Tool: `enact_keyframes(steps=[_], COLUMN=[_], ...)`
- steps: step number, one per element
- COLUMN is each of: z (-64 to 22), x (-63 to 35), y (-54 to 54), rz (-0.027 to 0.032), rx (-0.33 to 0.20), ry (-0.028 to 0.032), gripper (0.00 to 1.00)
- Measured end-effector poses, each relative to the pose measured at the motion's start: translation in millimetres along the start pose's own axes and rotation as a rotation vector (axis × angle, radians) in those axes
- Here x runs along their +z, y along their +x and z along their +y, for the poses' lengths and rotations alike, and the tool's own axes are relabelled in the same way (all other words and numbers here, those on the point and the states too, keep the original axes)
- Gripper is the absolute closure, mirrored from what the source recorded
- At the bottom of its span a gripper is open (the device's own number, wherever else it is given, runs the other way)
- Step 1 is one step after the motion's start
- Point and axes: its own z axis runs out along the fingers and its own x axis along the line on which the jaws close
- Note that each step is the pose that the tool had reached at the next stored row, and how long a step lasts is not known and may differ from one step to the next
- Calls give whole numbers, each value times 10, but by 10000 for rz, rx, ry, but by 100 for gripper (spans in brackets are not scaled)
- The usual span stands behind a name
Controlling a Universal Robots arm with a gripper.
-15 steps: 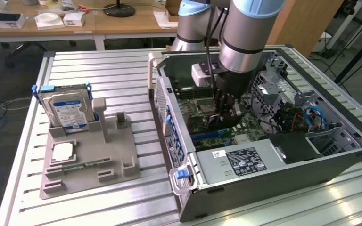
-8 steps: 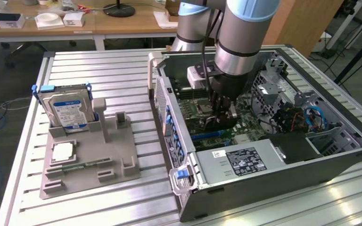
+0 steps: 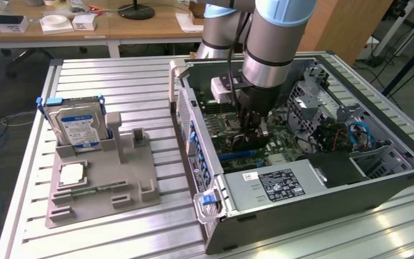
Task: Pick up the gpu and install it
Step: 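Insert the gpu into the slot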
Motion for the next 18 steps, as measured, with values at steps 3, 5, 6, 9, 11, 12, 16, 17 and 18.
enact_keyframes(steps=[3,5,6,9,11,12,16,17,18], z=[17,22,22,26,27,29,30,30,30], x=[22,35,41,61,72,78,87,88,89], y=[1,1,1,2,2,2,3,3,3], rz=[0,0,-1,-1,-1,0,3,2,0], rx=[0,-2,-3,0,0,0,0,0,0], ry=[1,0,1,1,1,0,-2,-1,0], gripper=[74,74,74,74,74,74,74,74,74])
